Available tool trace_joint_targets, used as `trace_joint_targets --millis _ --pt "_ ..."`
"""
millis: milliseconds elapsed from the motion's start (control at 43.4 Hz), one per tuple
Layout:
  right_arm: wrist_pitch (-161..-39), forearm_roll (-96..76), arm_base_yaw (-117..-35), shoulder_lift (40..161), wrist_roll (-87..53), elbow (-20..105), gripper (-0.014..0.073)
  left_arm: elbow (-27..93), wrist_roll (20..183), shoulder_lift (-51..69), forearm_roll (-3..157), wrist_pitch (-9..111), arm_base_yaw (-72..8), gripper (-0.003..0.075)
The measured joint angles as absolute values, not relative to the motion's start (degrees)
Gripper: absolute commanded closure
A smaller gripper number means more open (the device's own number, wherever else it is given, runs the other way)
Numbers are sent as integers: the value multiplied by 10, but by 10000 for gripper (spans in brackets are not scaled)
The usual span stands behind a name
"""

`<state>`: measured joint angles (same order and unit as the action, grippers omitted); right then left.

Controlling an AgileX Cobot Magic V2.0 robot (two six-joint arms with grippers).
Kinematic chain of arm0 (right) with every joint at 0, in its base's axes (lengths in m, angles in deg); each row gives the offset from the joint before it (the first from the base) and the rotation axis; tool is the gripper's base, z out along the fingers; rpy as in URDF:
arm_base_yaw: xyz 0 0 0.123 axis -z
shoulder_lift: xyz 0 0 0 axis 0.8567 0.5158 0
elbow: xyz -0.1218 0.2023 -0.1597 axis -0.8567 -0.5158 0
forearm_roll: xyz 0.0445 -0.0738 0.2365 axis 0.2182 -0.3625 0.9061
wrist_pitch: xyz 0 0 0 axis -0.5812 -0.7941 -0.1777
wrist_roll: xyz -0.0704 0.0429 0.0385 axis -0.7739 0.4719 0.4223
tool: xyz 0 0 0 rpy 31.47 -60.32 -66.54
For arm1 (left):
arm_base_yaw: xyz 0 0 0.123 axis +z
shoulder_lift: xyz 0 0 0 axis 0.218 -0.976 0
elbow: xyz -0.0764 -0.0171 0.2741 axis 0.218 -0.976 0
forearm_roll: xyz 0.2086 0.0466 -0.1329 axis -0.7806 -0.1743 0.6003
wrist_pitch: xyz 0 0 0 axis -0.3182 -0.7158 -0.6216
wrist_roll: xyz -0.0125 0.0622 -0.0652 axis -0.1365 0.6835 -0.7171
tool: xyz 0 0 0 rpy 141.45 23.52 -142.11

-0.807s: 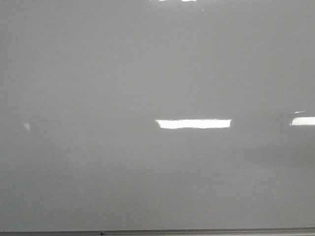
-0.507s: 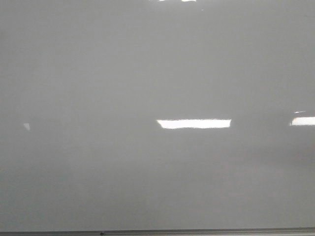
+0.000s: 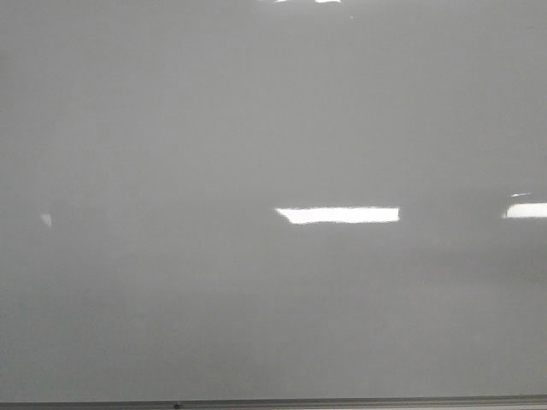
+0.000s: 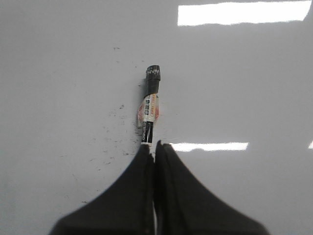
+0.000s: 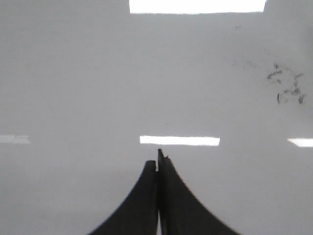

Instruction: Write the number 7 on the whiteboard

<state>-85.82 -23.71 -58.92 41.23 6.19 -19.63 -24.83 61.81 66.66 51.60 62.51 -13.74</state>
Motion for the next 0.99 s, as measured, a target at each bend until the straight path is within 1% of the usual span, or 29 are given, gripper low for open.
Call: trace_joint_targets --millis 138,254,369,507,737,853,991 --pt "-825 -237 -589 412 62 -196 711 -248 618 667 517 650 -137 741" --pt "-841 -237 -589 412 62 -177 711 -239 615 667 518 652 -137 741" --pt "-890 -237 -589 412 62 -110 711 -183 615 667 519 613 -137 741" --pt "-968 -237 -589 424 62 -11 711 -76 615 659 519 550 -137 741" --pt "-1107 -237 -589 531 62 141 711 107 615 566 519 414 -137 741" --pt "-1150 -237 -589 588 62 179 711 152 615 516 519 365 -137 741" --pt "-1176 -237 -589 644 62 194 711 162 615 473 519 345 -137 741"
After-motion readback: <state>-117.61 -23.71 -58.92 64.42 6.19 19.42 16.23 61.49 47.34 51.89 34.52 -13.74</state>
